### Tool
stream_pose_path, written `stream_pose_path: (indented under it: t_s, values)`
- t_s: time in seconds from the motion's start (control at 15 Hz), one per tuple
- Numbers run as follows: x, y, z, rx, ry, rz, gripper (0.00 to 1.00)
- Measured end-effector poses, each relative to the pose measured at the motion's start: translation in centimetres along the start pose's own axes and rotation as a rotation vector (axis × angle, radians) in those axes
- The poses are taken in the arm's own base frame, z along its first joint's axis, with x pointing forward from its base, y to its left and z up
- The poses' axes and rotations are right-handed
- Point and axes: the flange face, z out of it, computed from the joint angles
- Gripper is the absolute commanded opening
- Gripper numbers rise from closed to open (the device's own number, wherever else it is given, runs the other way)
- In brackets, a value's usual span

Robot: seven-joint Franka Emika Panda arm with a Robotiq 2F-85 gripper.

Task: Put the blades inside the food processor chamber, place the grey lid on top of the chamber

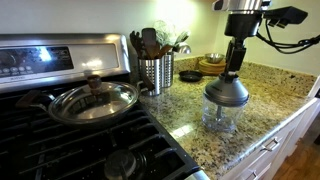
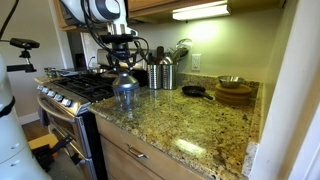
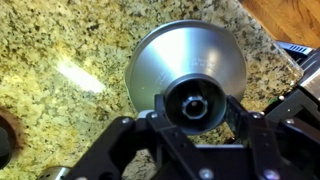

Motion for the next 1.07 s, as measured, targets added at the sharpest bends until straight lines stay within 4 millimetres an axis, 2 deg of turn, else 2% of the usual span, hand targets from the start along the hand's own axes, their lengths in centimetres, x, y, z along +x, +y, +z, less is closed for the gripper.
stream_pose_path:
  t_s: [0.2, 0.53, 0.6, 0.67, 0.73, 0.87, 1.07]
  values:
    - [0.21, 0.04, 0.76, 0.004, -0.004, -0.002, 0.35]
    - [0.25, 0.06, 0.73, 0.004, -0.003, -0.002, 0.35]
    - [0.25, 0.06, 0.73, 0.003, -0.003, -0.002, 0.57]
    - [0.25, 0.06, 0.73, 0.003, -0.004, -0.003, 0.85]
    - [0.24, 0.06, 0.74, 0.002, -0.005, -0.004, 0.87]
    - [0.2, 0.05, 0.8, -0.001, -0.009, -0.008, 0.98]
    - [0.17, 0.04, 0.65, -0.003, -0.008, -0.009, 1.0]
